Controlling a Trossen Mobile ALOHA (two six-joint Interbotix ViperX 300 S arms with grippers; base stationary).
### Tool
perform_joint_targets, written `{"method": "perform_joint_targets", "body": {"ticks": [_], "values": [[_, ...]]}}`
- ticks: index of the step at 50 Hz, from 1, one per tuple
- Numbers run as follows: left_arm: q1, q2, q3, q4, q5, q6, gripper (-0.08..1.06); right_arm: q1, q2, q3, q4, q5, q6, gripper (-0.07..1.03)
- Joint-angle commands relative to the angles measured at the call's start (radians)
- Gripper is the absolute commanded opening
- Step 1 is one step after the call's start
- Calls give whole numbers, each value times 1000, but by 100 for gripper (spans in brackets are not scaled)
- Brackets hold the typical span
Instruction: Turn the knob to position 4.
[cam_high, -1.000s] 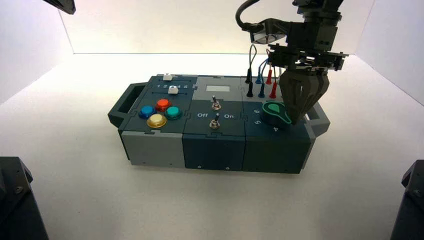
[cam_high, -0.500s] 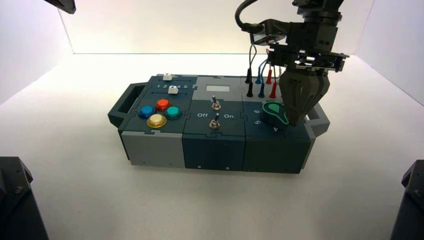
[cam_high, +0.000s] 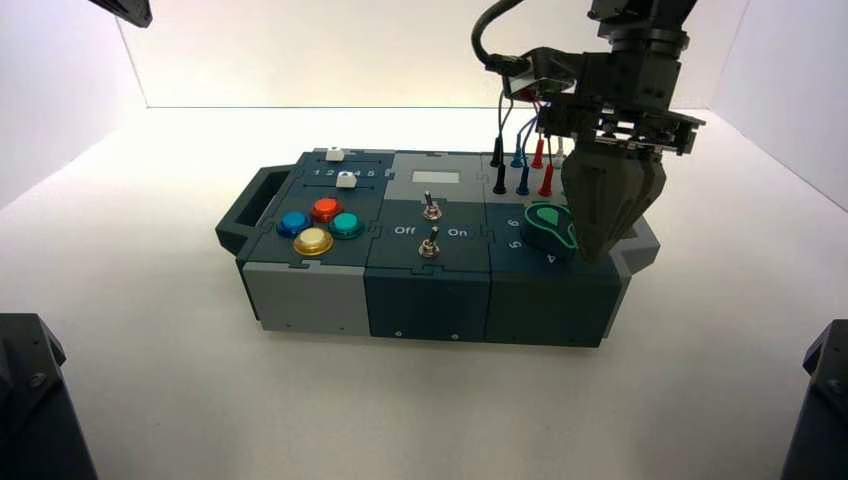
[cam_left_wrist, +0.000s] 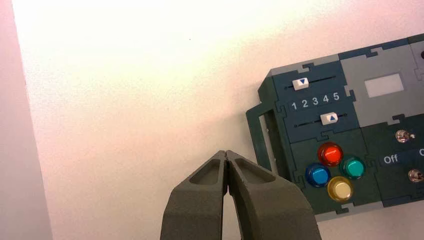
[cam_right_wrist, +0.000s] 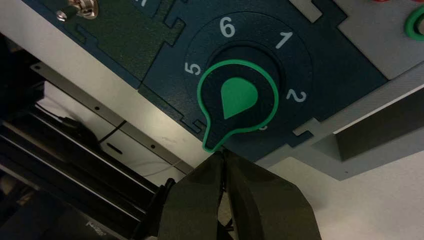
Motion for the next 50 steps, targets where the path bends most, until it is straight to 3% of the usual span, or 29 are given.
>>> {"method": "perform_joint_targets", "body": {"ticks": [1, 50], "values": [[-3, -3, -31, 3, -8, 3, -3, 6, -17, -11, 14, 2, -5, -2], [-2, -5, -31, 3, -8, 9, -3, 31, 28, -18, 15, -23, -6, -2]]}}
